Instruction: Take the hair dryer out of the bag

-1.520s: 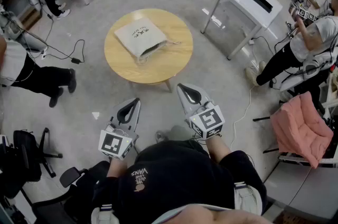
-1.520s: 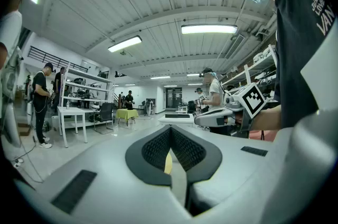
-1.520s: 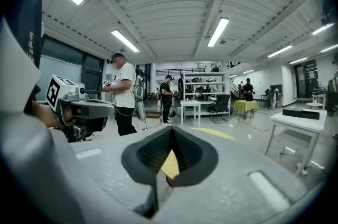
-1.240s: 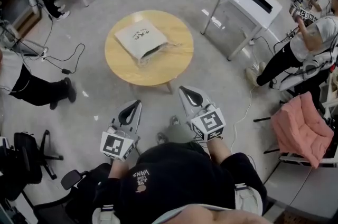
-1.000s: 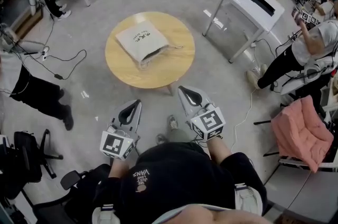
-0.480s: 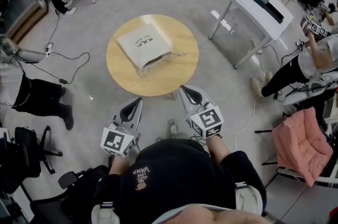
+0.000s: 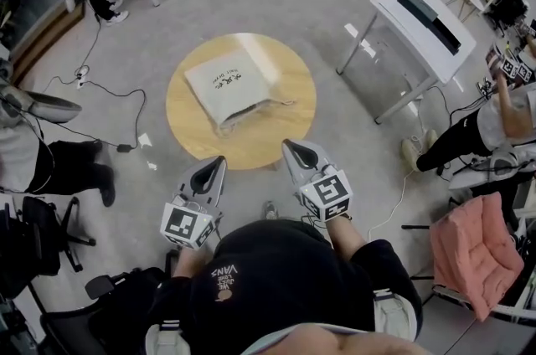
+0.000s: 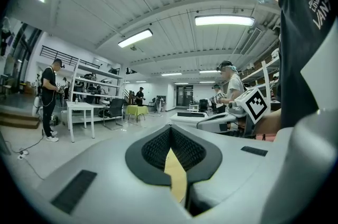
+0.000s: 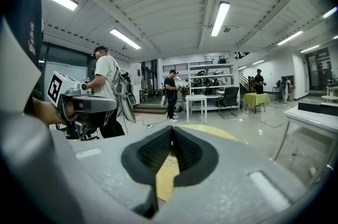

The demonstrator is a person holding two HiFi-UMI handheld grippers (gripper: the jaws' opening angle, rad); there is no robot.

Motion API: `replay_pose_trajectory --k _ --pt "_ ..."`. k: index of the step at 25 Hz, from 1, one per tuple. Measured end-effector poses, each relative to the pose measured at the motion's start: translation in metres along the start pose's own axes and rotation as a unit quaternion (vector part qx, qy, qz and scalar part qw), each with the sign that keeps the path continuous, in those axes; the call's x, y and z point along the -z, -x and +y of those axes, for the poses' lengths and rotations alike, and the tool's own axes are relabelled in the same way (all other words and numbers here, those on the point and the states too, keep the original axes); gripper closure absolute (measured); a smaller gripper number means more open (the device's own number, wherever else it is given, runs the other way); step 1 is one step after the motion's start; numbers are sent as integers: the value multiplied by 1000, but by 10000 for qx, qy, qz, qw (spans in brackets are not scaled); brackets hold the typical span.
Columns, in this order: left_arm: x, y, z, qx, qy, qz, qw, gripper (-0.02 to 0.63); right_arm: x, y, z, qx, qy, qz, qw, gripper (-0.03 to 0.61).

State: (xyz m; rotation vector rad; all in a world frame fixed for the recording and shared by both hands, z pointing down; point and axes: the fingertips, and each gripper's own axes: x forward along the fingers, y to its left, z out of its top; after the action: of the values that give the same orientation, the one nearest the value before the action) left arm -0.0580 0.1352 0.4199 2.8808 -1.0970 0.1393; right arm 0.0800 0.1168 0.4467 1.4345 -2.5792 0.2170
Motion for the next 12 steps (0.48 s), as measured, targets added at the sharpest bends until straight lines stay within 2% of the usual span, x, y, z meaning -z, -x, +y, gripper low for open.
replay_pose_trajectory --k 12 --pt "12 -34 20 -420 105 155 9989 603 7 -32 -38 -369 10 160 9992 580"
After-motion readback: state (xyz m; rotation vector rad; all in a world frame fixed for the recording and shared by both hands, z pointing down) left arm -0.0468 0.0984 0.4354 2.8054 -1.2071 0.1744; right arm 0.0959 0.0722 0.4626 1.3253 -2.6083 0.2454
